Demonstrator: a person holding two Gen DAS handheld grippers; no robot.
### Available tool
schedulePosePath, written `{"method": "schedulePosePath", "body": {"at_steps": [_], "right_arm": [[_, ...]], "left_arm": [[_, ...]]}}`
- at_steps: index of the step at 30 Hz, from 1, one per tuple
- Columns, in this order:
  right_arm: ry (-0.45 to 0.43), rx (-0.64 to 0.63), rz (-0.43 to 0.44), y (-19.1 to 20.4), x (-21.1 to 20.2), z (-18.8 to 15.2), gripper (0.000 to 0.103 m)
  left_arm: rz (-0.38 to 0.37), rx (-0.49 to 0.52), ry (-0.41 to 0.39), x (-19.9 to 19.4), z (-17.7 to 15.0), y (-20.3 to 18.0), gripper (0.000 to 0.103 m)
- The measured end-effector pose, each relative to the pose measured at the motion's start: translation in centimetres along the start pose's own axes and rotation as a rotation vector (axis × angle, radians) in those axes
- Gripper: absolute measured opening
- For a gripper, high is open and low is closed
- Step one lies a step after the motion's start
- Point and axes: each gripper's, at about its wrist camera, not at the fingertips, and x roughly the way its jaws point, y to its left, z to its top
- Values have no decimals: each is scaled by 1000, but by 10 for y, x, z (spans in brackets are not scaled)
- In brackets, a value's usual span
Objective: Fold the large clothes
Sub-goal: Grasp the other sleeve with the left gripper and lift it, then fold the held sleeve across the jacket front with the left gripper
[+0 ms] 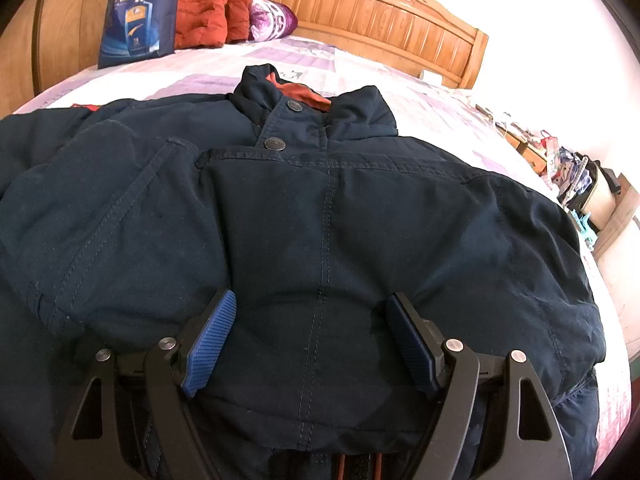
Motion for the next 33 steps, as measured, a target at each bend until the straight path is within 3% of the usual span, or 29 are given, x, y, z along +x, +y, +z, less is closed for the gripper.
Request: {"method": "schedulePosePath", "body": {"at_steps": [7, 12, 17, 23, 27, 32, 33], "right_arm": [[40, 9, 21, -10, -16, 15, 81], [-56, 36, 44, -35, -68, 11, 81], [-83, 49, 36, -76, -106, -13, 81], [-49, 69, 1, -130, -131, -52, 81], [-27, 72, -27, -162, -141, -75, 81], [-4, 98, -51, -187, -146, -94, 81], [1, 105, -56, -190, -145, -97, 81]], "left_arm": [[-207, 238, -90, -67, 26, -137, 13], [-401, 363, -71, -100, -1, -243, 13], [-544, 473, -2, -115, -70, -345, 13], [-652, 634, 134, -115, -191, -449, 12], [-629, 734, 249, -98, -272, -488, 12], [-597, 802, 264, -99, -311, -500, 17], [-612, 806, 258, -103, -313, -500, 23]]}}
